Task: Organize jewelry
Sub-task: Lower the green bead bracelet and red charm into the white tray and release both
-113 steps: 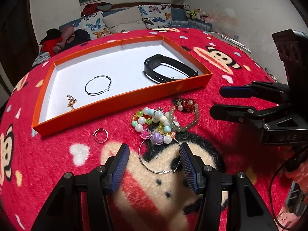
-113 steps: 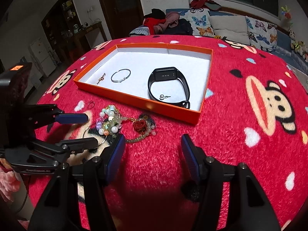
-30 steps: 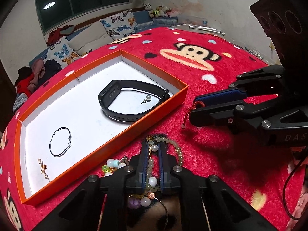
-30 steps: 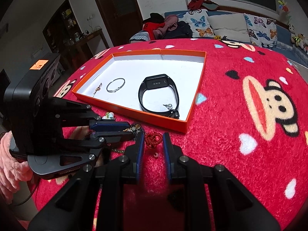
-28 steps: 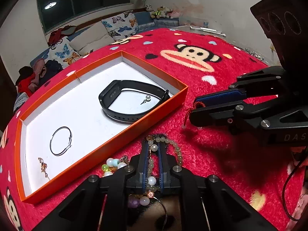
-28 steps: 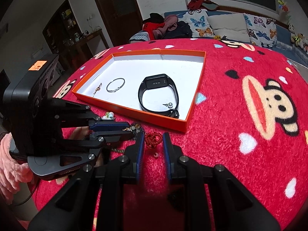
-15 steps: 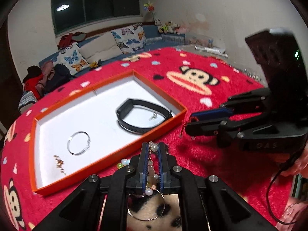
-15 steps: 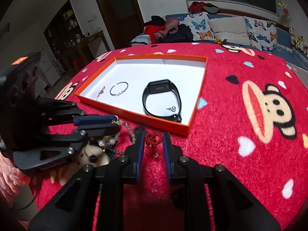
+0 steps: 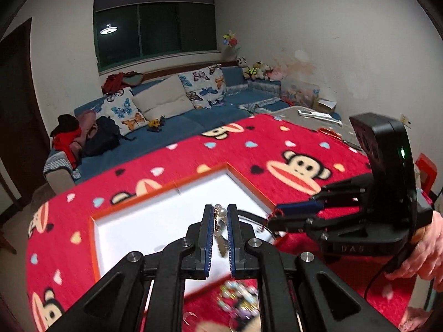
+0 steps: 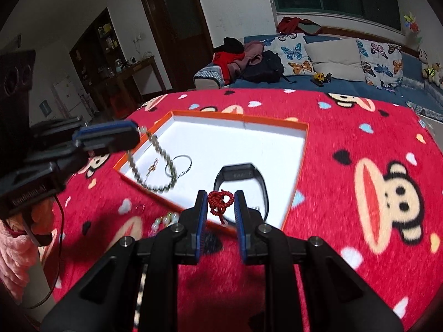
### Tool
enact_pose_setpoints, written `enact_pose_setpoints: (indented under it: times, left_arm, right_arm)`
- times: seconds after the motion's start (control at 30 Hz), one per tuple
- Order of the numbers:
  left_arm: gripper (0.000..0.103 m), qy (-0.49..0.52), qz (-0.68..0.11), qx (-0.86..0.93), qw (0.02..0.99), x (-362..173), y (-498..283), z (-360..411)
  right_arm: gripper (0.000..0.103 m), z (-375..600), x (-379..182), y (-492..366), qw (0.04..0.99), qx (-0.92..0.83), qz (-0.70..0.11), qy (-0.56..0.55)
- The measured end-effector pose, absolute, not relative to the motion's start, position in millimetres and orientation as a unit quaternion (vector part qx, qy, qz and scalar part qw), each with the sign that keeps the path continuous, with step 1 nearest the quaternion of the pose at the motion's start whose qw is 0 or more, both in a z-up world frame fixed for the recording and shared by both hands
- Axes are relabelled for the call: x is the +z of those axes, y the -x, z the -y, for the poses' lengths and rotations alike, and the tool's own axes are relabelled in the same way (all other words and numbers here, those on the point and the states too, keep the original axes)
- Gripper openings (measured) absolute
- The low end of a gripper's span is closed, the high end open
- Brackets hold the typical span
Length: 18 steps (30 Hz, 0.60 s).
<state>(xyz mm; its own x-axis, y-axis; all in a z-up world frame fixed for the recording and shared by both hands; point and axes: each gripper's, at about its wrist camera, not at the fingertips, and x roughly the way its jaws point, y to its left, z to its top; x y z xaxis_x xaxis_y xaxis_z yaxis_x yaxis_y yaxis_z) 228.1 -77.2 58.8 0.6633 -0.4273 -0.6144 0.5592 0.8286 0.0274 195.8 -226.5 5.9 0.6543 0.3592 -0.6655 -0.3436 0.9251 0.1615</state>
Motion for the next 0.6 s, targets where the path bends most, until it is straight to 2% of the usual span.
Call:
enact_pose_setpoints:
  times: [0.2,0.6]
  left_arm:
    - [0.009,-0.109,-0.331,-0.26,0.901,43.7,-267.6,78.0]
    - [0.01,-0.106,-0.4,-0.234,0.88,-24.6,-318.6,82.7]
  right_arm:
    - [0.02,224.6,-9.3,-221.7,0.905,0.181,-0.386,-0.005]
    - [0.021,219.6,-38.5,-238.6,0.891,0.176,-0.419,-0.005]
